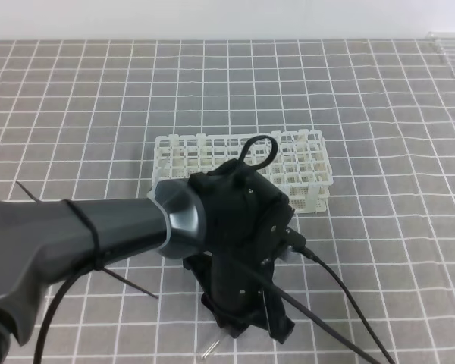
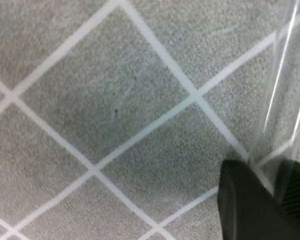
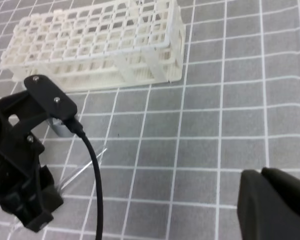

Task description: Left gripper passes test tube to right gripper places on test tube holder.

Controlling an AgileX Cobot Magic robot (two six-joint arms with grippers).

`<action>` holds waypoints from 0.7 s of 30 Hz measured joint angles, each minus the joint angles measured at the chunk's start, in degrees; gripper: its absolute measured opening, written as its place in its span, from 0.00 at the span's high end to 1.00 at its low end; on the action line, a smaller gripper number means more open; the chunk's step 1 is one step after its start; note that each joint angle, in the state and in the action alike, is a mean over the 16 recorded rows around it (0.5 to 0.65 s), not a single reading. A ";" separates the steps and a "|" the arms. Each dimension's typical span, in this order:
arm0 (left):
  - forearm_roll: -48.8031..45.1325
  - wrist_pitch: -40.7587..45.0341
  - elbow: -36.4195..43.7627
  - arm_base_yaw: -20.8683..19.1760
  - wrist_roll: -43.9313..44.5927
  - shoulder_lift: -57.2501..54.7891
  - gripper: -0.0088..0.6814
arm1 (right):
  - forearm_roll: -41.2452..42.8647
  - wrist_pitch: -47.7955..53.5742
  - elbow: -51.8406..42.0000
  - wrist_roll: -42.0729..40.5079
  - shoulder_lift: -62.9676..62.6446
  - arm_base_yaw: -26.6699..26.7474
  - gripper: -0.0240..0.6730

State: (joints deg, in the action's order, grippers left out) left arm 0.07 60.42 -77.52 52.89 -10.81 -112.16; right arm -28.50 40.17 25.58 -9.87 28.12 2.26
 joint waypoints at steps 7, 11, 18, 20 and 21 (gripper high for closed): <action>0.13 -0.82 0.16 0.00 3.05 5.06 0.91 | -0.14 2.42 0.45 0.00 0.01 0.00 0.98; 0.03 -3.21 1.10 0.00 3.80 10.34 0.90 | -0.57 4.68 1.38 0.01 0.42 0.00 0.98; -0.36 -11.99 8.42 -0.31 4.41 22.79 0.88 | -3.32 8.66 4.12 -1.44 3.76 0.00 0.98; -0.48 -15.36 12.06 -0.80 4.10 26.58 0.88 | -4.80 9.71 5.08 -2.52 5.47 0.00 0.98; -0.54 -17.18 14.11 -1.22 3.93 28.68 0.88 | -5.65 10.24 5.57 -3.17 6.44 0.01 0.98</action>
State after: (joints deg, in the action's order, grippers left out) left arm -0.47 43.23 -63.41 51.68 -6.88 -83.48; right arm -34.15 50.40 31.16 -13.04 34.57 2.27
